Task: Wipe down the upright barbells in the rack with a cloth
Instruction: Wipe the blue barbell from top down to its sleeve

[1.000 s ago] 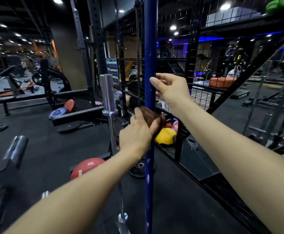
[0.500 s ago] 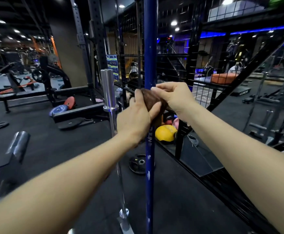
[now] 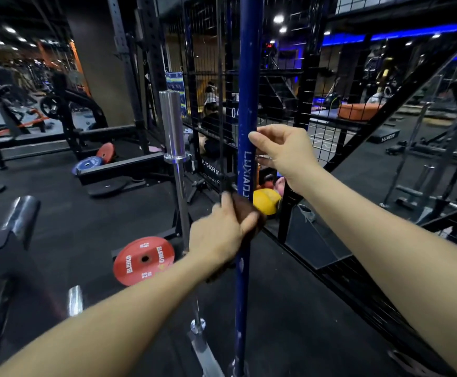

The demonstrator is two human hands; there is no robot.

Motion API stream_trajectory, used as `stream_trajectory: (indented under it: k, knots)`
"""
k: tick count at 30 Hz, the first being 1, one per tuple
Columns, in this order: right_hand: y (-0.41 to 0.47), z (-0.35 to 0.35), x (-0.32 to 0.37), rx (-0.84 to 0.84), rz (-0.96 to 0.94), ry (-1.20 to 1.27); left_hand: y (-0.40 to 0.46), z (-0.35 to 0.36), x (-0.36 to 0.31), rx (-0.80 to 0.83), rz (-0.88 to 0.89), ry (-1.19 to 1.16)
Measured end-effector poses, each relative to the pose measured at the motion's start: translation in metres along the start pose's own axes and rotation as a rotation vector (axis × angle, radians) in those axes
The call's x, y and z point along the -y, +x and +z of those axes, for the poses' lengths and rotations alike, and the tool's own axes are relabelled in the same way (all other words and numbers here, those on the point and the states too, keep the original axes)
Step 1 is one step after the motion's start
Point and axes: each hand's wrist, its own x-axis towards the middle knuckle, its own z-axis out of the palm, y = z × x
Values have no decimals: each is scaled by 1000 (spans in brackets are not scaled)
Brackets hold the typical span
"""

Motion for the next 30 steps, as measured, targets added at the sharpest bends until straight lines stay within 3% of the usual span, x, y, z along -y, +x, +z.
stream_trajectory:
  k: [3,5,16,20,26,30]
  knots:
    - [-2,5,3,-55,-25,-33,28,-43,-21,-198,24,-105]
    - [-1,7,5,-72,-45,-69,34,-50,-28,-234,36,-67]
    - [-6,0,-21,13,-28,-43,-14,64,20,183,-54,18]
    - [-11,2,-22,23,-8,-83,-15,52,22,207,-30,29]
    - [-15,7,-18,47,19,-87,2,8,13,70,26,26]
    - [-21,13,-17,-24,42,-49,1,7,13,75,32,-11]
